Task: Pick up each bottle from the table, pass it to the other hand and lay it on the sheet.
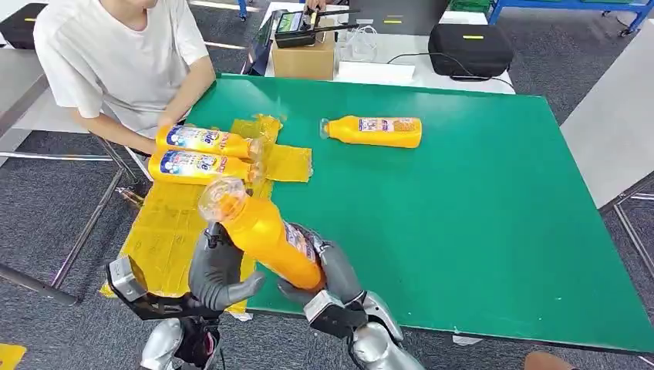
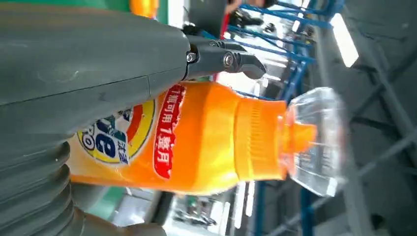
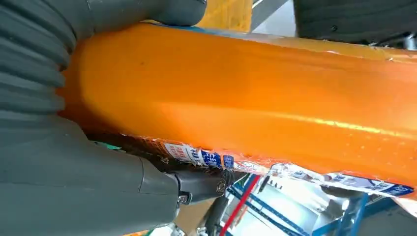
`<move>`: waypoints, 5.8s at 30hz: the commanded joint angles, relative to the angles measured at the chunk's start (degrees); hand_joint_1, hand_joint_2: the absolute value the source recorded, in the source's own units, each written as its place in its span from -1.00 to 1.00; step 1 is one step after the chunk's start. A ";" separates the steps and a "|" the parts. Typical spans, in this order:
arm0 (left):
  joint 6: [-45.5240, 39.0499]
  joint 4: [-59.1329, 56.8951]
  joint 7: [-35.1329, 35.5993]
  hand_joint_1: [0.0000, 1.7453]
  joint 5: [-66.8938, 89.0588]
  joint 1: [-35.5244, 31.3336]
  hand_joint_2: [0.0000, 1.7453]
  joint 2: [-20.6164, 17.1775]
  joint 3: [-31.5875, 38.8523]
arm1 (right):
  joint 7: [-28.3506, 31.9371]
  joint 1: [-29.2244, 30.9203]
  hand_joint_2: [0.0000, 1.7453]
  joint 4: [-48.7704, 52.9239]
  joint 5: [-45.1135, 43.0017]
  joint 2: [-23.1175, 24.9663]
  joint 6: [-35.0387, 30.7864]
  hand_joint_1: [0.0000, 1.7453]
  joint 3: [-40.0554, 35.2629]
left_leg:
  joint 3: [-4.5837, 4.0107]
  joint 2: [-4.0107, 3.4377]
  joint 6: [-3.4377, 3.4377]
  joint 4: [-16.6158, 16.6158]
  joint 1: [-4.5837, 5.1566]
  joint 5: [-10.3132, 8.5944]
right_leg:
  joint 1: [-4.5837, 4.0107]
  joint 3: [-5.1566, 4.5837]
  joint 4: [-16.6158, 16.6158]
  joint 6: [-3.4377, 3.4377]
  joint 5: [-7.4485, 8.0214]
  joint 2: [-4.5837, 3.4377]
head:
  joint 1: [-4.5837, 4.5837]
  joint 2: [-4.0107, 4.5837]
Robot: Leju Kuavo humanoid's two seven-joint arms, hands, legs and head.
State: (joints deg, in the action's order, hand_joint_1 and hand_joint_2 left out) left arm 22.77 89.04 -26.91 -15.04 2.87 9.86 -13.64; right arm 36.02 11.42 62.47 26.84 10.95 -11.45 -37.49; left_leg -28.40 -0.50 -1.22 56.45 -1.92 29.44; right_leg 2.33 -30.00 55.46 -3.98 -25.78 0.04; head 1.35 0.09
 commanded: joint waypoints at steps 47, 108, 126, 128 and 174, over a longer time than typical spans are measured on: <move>-15.67 -6.52 6.87 1.00 10.50 -4.63 1.00 -8.33 9.47 | 1.69 -3.31 -1.00 -4.09 5.11 -4.05 -11.41 -1.00 -2.20 | 0.33 -0.04 0.15 -0.27 -0.05 -0.01 | -0.11 0.30 -0.25 0.30 0.02 -0.06 | 0.00 0.00; -11.64 -43.25 -1.93 -1.00 40.04 -25.50 1.00 -19.68 -5.57 | 3.98 0.00 -1.00 -11.22 -0.35 -4.58 -11.90 -1.00 -4.64 | 0.72 -0.33 0.12 -0.24 0.06 -0.03 | 0.05 0.68 -0.12 0.22 0.09 -0.32 | 0.00 0.00; -18.08 0.67 -5.03 -1.00 1.46 -7.83 1.00 1.36 13.70 | 2.20 -6.21 -1.00 -1.68 4.76 -4.88 -12.91 -1.00 1.82 | 0.13 0.01 0.18 -0.05 0.05 0.05 | 0.01 0.19 -0.13 0.23 -0.04 0.01 | -0.04 0.00; -17.92 1.95 -5.97 -1.00 -2.18 -7.65 1.00 2.62 15.17 | 0.97 -6.17 -1.00 -1.70 6.35 -5.54 -13.28 -1.00 1.93 | 0.12 0.02 0.14 -0.06 0.05 0.02 | 0.02 0.15 -0.11 0.22 -0.02 0.02 | 0.00 0.00; -11.20 5.12 -7.11 -1.00 -1.79 -1.90 1.00 3.94 16.29 | -18.60 -0.47 1.00 -0.48 38.69 -19.11 -15.31 -1.00 17.51 | 0.10 -0.06 0.14 -0.09 0.11 -0.01 | 0.08 0.13 -0.17 0.16 0.04 -0.05 | 0.00 0.00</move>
State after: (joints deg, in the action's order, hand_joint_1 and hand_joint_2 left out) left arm 11.23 98.38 -34.45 -17.82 2.66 13.59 3.23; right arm 16.55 4.17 71.15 65.33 -8.72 -27.85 -18.43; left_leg -28.42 -0.51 -1.19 56.45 -1.81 29.44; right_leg 2.45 -29.95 55.39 -3.99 -25.78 0.06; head 1.36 0.09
